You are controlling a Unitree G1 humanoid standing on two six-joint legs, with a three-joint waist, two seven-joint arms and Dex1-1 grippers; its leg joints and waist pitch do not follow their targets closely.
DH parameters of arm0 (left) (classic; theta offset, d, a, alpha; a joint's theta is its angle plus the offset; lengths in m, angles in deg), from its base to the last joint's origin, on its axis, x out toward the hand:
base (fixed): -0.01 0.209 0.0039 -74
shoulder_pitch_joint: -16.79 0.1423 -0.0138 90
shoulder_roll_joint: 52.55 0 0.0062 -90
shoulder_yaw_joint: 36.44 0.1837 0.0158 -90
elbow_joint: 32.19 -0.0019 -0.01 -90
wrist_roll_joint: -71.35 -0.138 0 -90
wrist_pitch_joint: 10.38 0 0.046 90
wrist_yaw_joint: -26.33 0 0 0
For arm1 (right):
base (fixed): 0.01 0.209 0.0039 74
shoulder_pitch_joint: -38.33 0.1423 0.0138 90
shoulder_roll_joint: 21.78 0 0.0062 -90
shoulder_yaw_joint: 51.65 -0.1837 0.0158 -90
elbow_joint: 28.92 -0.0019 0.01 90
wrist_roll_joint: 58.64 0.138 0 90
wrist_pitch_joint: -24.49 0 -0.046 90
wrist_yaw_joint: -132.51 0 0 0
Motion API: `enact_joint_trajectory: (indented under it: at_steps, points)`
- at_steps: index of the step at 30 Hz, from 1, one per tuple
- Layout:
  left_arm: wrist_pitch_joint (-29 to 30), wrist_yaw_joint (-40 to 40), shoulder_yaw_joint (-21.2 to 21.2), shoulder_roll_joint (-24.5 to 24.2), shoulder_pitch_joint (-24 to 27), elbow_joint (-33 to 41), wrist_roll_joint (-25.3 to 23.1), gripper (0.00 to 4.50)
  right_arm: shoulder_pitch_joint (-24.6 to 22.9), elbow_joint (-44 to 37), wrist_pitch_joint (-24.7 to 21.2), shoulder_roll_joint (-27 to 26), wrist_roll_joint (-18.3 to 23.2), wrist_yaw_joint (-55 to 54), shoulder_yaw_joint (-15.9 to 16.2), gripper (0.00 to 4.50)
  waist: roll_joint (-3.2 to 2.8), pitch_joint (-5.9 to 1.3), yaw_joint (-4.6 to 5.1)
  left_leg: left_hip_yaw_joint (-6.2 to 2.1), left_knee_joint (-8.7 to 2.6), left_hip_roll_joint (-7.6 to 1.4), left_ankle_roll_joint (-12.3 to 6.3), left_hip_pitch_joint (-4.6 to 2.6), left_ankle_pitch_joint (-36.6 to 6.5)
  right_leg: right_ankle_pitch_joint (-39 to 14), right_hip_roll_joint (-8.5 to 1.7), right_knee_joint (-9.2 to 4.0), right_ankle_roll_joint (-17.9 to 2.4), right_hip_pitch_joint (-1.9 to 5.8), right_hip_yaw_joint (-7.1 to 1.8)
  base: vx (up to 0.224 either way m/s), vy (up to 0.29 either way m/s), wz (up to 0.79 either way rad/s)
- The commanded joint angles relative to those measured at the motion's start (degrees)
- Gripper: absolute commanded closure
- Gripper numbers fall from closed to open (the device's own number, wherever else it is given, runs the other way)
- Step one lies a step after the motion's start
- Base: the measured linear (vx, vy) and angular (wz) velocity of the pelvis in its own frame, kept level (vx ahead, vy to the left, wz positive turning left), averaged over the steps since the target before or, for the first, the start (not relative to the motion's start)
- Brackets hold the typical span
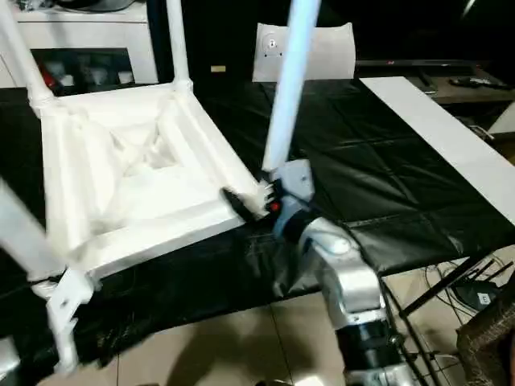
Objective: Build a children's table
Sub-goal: Rotate table base
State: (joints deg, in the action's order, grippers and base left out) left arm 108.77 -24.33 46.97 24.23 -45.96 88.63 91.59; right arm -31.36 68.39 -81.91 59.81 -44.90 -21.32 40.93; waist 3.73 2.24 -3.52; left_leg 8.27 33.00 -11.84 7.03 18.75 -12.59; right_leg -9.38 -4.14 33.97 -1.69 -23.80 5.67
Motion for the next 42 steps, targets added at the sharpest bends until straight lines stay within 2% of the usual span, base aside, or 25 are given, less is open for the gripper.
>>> enact_joint_trajectory:
  at_steps: [1,2,4,5,7,8,9,13,14,16,18,19,20,22,25,26,27,28,31,32,33,34,35,42]
  points:
    - [0.7,-1.1,-2.1,-1.2,1.5,1.4,0.7,1.03,1.0,2.5,2.0,1.8,-1.3,-3.2,-3.9,0.0,-1.32,-1.91,0.34,0.71,-4.37,-0.85,-1.73,0.74,-14.8,-22.3,-2.5,-4.59,-3.4,2.68,-3.17,0.0,0.0,0.0]
    - [0.2,-1.6,-3.8,-1.9,2.5,1.0,0.8,0.99,1.3,3.3,2.2,2.5,-1.5,-3.0,-4.1,0.0,-1.27,-1.85,0.31,0.83,-4.26,-0.78,-1.78,0.66,-15.0,-22.7,-2.4,-4.68,-3.3,2.56,-3.21,0.0,0.0,0.0]
    - [-0.8,-2.3,-7.6,-3.0,4.0,-0.3,1.2,0.92,1.2,4.1,3.0,3.7,-1.3,-1.1,-4.1,0.0,-1.23,-1.89,0.3,0.73,-4.24,-0.7,-2.0,0.91,-14.6,-23.1,-2.44,-4.64,-3.0,2.91,-3.14,0.0,0.0,0.0]
    - [-2.4,-3.0,-11.3,-4.3,4.5,-2.4,1.5,0.64,0.5,3.6,3.5,3.8,-0.8,-0.2,-4.3,0.0,-1.13,-1.83,0.39,0.74,-4.16,-0.51,-2.59,1.06,-14.7,-24.2,-2.41,-4.96,-2.3,2.93,-3.1,0.0,0.0,0.0]
    - [-3.2,-3.6,-13.9,-5.1,4.2,-3.8,1.9,0.61,-0.6,2.6,3.1,4.1,-0.7,1.1,-3.4,0.0,-1.23,-1.91,0.44,0.62,-4.14,-0.53,-2.81,1.01,-14.4,-24.3,-2.42,-4.99,-2.2,2.94,-3.18,0.0,0.0,0.0]
    - [-3.2,-3.7,-15.0,-5.4,4.0,-3.9,2.9,0.62,-1.3,1.9,3.3,4.3,-0.5,2.4,-2.6,0.0,-1.01,-1.88,0.57,0.62,-4.16,-0.68,-2.93,1.02,-14.2,-23.7,-2.3,-4.92,-2.6,2.89,-3.32,0.0,0.0,0.0]
    - [-3.1,-3.6,-16.1,-5.5,3.4,-4.0,4.1,0.32,-2.0,1.0,2.8,4.3,-0.3,3.3,-1.8,0.0,-1.2,-1.94,0.47,0.62,-4.14,-0.79,-2.93,0.88,-14.0,-22.9,-2.29,-4.71,-3.2,2.87,-3.37,0.0,0.0,0.0]
    - [-2.9,-2.8,-19.0,-5.0,-0.8,-3.8,8.8,0.09,-5.6,-2.1,2.1,5.3,-2.3,5.9,3.7,0.0,-1.32,-1.94,0.35,0.61,-4.28,-1.04,-2.83,0.81,-13.4,-19.8,-2.27,-4.31,-5.1,2.97,-3.41,0.0,0.0,0.0]
    - [-2.2,-2.2,-19.5,-4.7,-2.9,-3.3,10.7,0.09,-6.6,-2.5,-1.5,5.0,-3.2,4.3,5.3,0.0,-1.44,-1.91,0.34,0.64,-4.27,-0.96,-2.63,0.74,-13.5,-19.8,-2.18,-4.25,-5.4,2.99,-3.41,0.0,0.0,0.0]
    - [-2.3,-1.8,-19.2,-4.4,-4.7,-3.1,11.6,0.09,-7.3,-2.7,-3.8,4.3,-3.7,2.9,6.1,0.0,-1.41,-1.84,0.15,0.67,-4.29,-0.93,-2.15,0.6,-13.9,-20.3,-2.21,-4.31,-5.6,2.96,-3.46,0.0,0.0,0.0]
    - [-2.3,-1.7,-18.8,-4.1,-5.8,-3.0,12.4,0.09,-7.6,-2.5,-4.1,3.7,-4.3,2.4,6.6,0.0,-1.57,-1.7,0.24,0.56,-4.36,-0.99,-1.39,0.56,-15.9,-22.4,-2.34,-4.44,-5.0,2.94,-3.42,0.0,0.0,0.0]
    - [-1.8,-0.8,-18.0,-3.2,-8.0,-2.6,13.9,0.09,-8.0,-1.7,-3.4,3.1,-6.2,1.7,7.9,0.0,-1.69,-1.77,0.18,0.52,-4.35,-0.99,-1.08,0.48,-16.1,-22.8,-2.44,-4.47,-4.8,2.96,-3.41,0.0,0.0,0.0]
    - [-1.7,-0.4,-17.4,-2.7,-9.1,-2.5,14.2,0.09,-8.2,-1.3,-3.5,2.6,-7.0,0.9,8.3,0.0,-1.53,-1.83,0.16,0.57,-4.29,-0.97,-0.65,0.24,-16.3,-23.1,-2.38,-4.57,-4.6,2.77,-3.45,0.0,0.0,0.0]
    - [-1.4,0.0,-15.4,-2.1,-10.8,-2.2,14.2,0.09,-7.9,0.0,-3.6,1.5,-7.9,-0.6,8.6,0.0,-1.76,-1.69,0.2,0.45,-4.37,-0.9,-0.31,0.24,-17.4,-23.9,-2.39,-4.62,-4.3,2.82,-3.42,0.0,0.0,0.0]
    - [-0.8,0.3,-13.3,-1.7,-12.3,-1.7,14.6,0.09,-7.3,1.1,-3.7,0.7,-8.4,-1.9,9.3,0.0,-1.66,-1.65,0.28,0.33,-4.36,-0.85,-0.25,0.02,-18.9,-26.3,-2.57,-4.88,-3.4,2.82,-3.41,0.0,0.0,0.0]
    - [0.8,1.3,-8.8,0.2,-15.6,-0.2,16.2,0.09,-4.9,5.9,-3.6,-1.0,-9.4,-5.4,9.6,0.0,-1.71,-1.9,0.22,0.3,-4.36,-0.97,0.13,-0.02,-17.7,-24.8,-2.55,-4.59,-3.6,2.88,-3.5,0.0,0.0,0.0]
    - [0.8,1.3,-8.8,0.2,-15.6,-0.2,16.2,0.09,-4.9,5.9,-3.6,-1.1,-9.5,-5.4,9.6,0.0,-1.84,-1.93,0.21,0.31,-4.41,-1.01,0.43,-0.11,-17.5,-24.0,-2.52,-4.45,-4.0,2.78,-3.52,0.0,0.0,0.0]
    - [2.0,1.7,-6.5,1.5,-17.3,0.6,17.4,0.09,-3.4,9.0,-3.1,-1.6,-10.0,-5.9,9.9,0.0,-1.68,-2.07,0.2,0.39,-4.29,-0.97,1.06,0.01,-16.8,-21.4,-2.52,-4.05,-5.1,2.96,-3.58,0.0,0.0,0.0]
    - [3.1,2.1,-3.8,2.9,-19.0,1.2,18.1,0.09,-2.0,12.1,-1.8,-2.7,-10.9,-6.2,9.6,0.0,-1.61,-2.24,0.18,0.47,-4.15,-0.89,1.15,0.3,-15.0,-18.3,-2.52,-3.6,-6.0,3.34,-3.68,0.0,0.0,0.0]
    - [3.7,2.1,-0.8,3.9,-20.2,1.8,18.3,0.09,-0.8,14.5,-0.6,-3.6,-11.3,-7.0,9.2,0.0,-1.33,-2.27,0.3,0.58,-4.02,-0.77,1.12,0.55,-13.7,-17.1,-2.5,-3.49,-6.1,3.58,-3.73,0.0,0.0,0.0]
    - [4.0,2.0,1.1,4.7,-21.0,2.1,18.3,0.09,-0.2,15.6,0.0,-4.1,-11.1,-7.0,8.9,0.0,-1.48,-2.38,0.21,0.5,-4.06,-0.9,1.19,0.5,-13.2,-16.8,-2.65,-3.35,-6.2,3.63,-3.76,0.0,0.0,0.0]
    - [4.0,2.0,1.1,4.7,-21.0,2.1,18.3,0.09,-0.2,15.6,0.0,-4.1,-11.1,-7.0,8.9,0.0,-1.44,-2.41,0.3,0.61,-3.92,-0.83,1.22,0.46,-12.8,-16.6,-2.56,-3.36,-6.2,3.61,-3.76,0.0,0.0,0.0]
    - [4.5,2.1,4.1,5.8,-22.5,2.4,18.4,0.09,0.8,17.2,1.1,-4.6,-10.9,-7.3,8.7,0.0,-1.24,-2.44,0.43,0.61,-3.91,-0.8,1.18,0.65,-12.1,-15.8,-2.53,-3.25,-6.3,3.8,-3.76,0.0,0.0,0.0]
    - [5.3,3.2,10.5,9.1,-26.9,1.5,17.9,0.09,2.7,19.7,3.2,-5.2,-11.2,-7.8,8.0,0.0,-1.31,-2.67,1.4,0.64,-3.59,-0.69,0.97,0.78,-11.1,-14.9,-2.48,-3.23,-6.5,4.09,-3.63,0.0,0.0,0.0]
